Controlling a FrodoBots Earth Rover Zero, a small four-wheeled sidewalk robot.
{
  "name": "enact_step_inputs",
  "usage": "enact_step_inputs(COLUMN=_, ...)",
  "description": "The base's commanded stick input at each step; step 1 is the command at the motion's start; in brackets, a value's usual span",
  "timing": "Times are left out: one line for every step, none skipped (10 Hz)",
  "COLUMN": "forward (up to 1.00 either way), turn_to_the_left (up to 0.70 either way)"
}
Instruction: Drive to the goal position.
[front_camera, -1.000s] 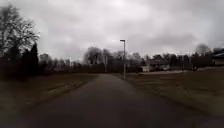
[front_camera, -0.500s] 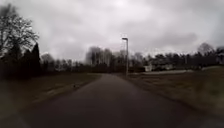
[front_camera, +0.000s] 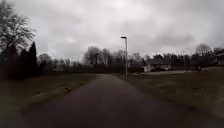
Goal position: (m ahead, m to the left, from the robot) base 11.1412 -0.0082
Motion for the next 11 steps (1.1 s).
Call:
enact_step_inputs(forward=1.00, turn_to_the_left=0.00)
enact_step_inputs(forward=1.00, turn_to_the_left=0.07)
enact_step_inputs(forward=1.00, turn_to_the_left=0.32)
enact_step_inputs(forward=1.00, turn_to_the_left=0.40)
enact_step_inputs(forward=1.00, turn_to_the_left=0.40)
enact_step_inputs(forward=1.00, turn_to_the_left=0.40)
enact_step_inputs(forward=1.00, turn_to_the_left=0.40)
enact_step_inputs(forward=1.00, turn_to_the_left=0.21)
enact_step_inputs(forward=1.00, turn_to_the_left=0.00)
enact_step_inputs(forward=1.00, turn_to_the_left=0.00)
enact_step_inputs(forward=1.00, turn_to_the_left=0.00)
